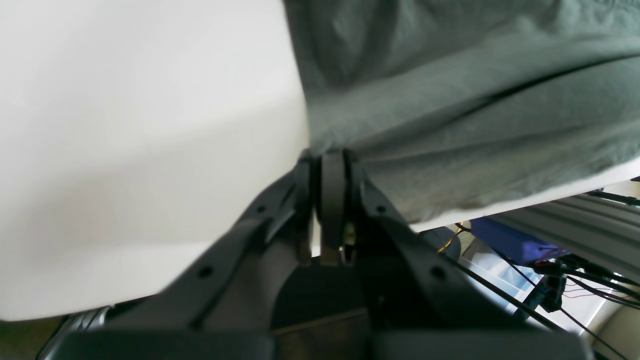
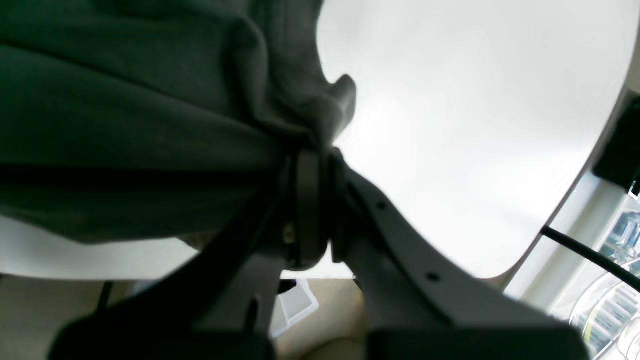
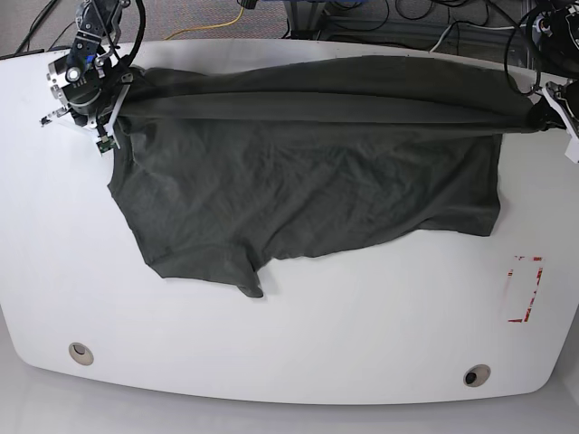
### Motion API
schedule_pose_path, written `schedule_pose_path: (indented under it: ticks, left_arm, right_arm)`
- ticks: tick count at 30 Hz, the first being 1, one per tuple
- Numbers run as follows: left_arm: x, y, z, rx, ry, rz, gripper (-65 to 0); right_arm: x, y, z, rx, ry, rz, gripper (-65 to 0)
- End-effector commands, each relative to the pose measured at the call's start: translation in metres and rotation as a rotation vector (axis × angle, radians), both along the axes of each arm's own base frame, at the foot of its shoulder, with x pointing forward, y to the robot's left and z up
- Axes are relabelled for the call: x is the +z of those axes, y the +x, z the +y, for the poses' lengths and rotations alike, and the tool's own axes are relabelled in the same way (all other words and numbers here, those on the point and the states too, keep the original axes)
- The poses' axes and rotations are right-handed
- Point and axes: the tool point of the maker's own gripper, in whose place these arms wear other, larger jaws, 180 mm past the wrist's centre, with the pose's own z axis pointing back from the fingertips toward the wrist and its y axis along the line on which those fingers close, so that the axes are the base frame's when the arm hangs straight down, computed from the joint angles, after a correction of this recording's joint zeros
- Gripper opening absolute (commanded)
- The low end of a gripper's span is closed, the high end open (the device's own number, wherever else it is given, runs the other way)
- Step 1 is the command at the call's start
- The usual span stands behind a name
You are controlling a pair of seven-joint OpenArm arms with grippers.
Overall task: Layout the t-shirt on the table in an organized manner, then fold the t-shirt properly
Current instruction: 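Lay the shirt down with both grippers and release it, then lower both grippers onto the shirt's sides and grasp the fabric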
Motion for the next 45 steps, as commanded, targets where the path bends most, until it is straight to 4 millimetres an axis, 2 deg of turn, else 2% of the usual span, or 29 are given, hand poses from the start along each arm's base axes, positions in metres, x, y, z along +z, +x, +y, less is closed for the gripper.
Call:
schedule_pose_path:
  ticks: [1,8,10,12,15,19,22,23,28,31,33,37,42,45]
  left_arm:
    - [0.01,0.004,0.012,0.001,0.055,-0.016,-64.4]
    - [0.009,0.004,0.015,0.007,0.074,-0.008,-54.6]
    - [0.009,0.004,0.015,0.007,0.074,-0.008,-52.2]
    - [0.01,0.004,0.016,0.005,0.078,-0.009,-50.0]
    - [0.01,0.005,0.017,0.005,0.08,-0.009,-45.6]
    - [0.012,0.006,0.017,0.004,0.084,-0.016,-38.1]
    - [0.017,0.011,0.02,0.003,0.094,-0.03,-33.9]
    - [0.02,0.013,0.022,0.002,0.104,-0.033,-33.1]
    - [0.03,0.022,0.032,0.004,0.146,-0.053,-30.0]
    - [0.043,0.03,0.039,0.011,0.164,-0.089,-30.0]
    - [0.05,0.035,0.043,0.019,0.175,-0.111,-30.0]
    - [0.072,0.053,0.05,0.035,0.191,-0.187,-29.9]
    - [0.098,0.079,0.047,0.04,0.169,-0.301,-29.9]
    - [0.102,0.095,0.034,0.035,0.133,-0.35,-30.3]
  right_arm:
    - [0.008,0.001,-0.009,-0.01,-0.037,-0.011,-62.6]
    - [0.007,-0.001,-0.009,-0.012,-0.037,-0.007,-62.0]
    - [0.007,-0.002,-0.01,-0.013,-0.041,-0.004,-59.6]
    - [0.005,-0.006,-0.01,-0.013,-0.042,0.009,-53.1]
    - [0.002,-0.014,-0.011,-0.013,-0.043,0.029,-38.7]
    - [0.0,-0.022,-0.012,-0.018,-0.046,0.046,-14.9]
    - [-0.003,-0.03,-0.012,-0.016,-0.045,0.065,-1.9]
    - [-0.004,-0.031,-0.013,-0.017,-0.047,0.069,0.0]
    - [0.003,-0.03,-0.025,-0.067,-0.043,0.01,0.0]
    - [0.009,-0.015,-0.023,-0.09,-0.015,-0.086,-2.9]
    - [0.014,-0.011,-0.029,-0.118,-0.016,-0.121,-5.2]
    - [0.029,0.01,-0.036,-0.144,-0.015,-0.202,-8.2]
    - [0.041,0.036,-0.029,-0.131,0.039,-0.293,-8.1]
    - [0.051,0.056,-0.018,-0.111,0.1,-0.362,-8.6]
